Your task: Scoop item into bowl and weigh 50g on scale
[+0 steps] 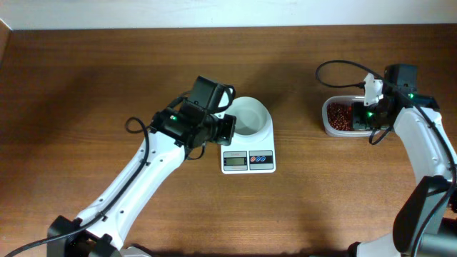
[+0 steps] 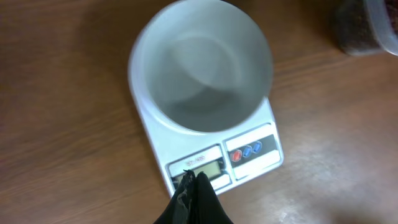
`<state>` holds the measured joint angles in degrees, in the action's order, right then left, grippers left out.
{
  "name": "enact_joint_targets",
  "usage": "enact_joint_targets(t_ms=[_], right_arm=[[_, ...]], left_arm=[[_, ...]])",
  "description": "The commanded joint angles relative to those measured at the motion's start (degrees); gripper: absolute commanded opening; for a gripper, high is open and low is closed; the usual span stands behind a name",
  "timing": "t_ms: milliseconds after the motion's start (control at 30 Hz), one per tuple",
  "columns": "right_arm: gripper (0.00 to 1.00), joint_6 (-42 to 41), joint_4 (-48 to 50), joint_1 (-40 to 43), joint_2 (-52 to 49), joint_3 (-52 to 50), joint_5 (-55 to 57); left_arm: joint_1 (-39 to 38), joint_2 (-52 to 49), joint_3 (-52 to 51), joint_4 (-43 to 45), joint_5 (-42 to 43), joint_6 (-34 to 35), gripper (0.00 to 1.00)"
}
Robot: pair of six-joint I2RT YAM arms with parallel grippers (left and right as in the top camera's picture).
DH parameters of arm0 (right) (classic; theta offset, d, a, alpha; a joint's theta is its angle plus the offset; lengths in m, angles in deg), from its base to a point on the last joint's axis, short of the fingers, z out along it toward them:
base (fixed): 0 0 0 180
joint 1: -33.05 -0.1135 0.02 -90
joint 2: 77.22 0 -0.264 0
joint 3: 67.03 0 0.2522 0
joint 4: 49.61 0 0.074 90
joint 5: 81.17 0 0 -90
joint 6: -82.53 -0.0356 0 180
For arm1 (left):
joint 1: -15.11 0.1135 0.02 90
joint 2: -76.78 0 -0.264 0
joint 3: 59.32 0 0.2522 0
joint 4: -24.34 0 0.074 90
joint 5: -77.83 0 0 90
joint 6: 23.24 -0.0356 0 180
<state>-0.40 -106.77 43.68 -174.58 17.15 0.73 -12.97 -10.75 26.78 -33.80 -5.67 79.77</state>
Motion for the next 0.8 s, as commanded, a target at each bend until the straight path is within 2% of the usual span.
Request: enact_joint_targets(t_ms=[0,67,167,233,300,367,533,700,767], right_arm=[[0.04,-0.1,-0.3,-0.1,-0.4,1.2,-2.0],[0.04,-0.1,-0.1,-0.1,-0.4,1.2,-2.0],[0.04,0.0,0.1,-0.1,-0.4,1.2,-2.0],[0.04,-0.1,0.5,-0.1,-0.4,1.2,-2.0],[0.04,0.0,0.7,-0.1,-0.4,1.2,-2.0],[0.04,0.0,0.7,-0.1,-0.4,1.2,-2.0],[0.04,0.0,0.8,-0.1,-0.4,1.2,-1.8],[0.04,0.0,1.4,-0.1,-0.4,1.2,-1.8],[0.04,0.0,1.8,-0.1,-0.4,1.2,-1.8]], left_arm=[[-0.8,0.5,0.3,0.5,5.1,-0.5,0.0],[-3.3,0.4,-0.3,-0.1,5.0,-0.5,0.0],[-10.8,0.3,-3.7,3.8,-4.8,-0.4,0.0],[-16.6,0.3,-8.4,11.8,-13.7,0.2,0.0],[-20.2,0.3,-13.0,18.3,-19.3,0.2,0.0],[-22.1,-0.1,-16.8,23.8,-19.9,0.1,0.0],[-22.6,-6.8,-20.5,33.9,-19.9,-5.8,0.0],[-22.6,-8.7,-20.5,35.8,-19.8,-9.7,0.0],[-22.6,-10.3,-20.5,35.8,-19.8,-15.5,0.0]])
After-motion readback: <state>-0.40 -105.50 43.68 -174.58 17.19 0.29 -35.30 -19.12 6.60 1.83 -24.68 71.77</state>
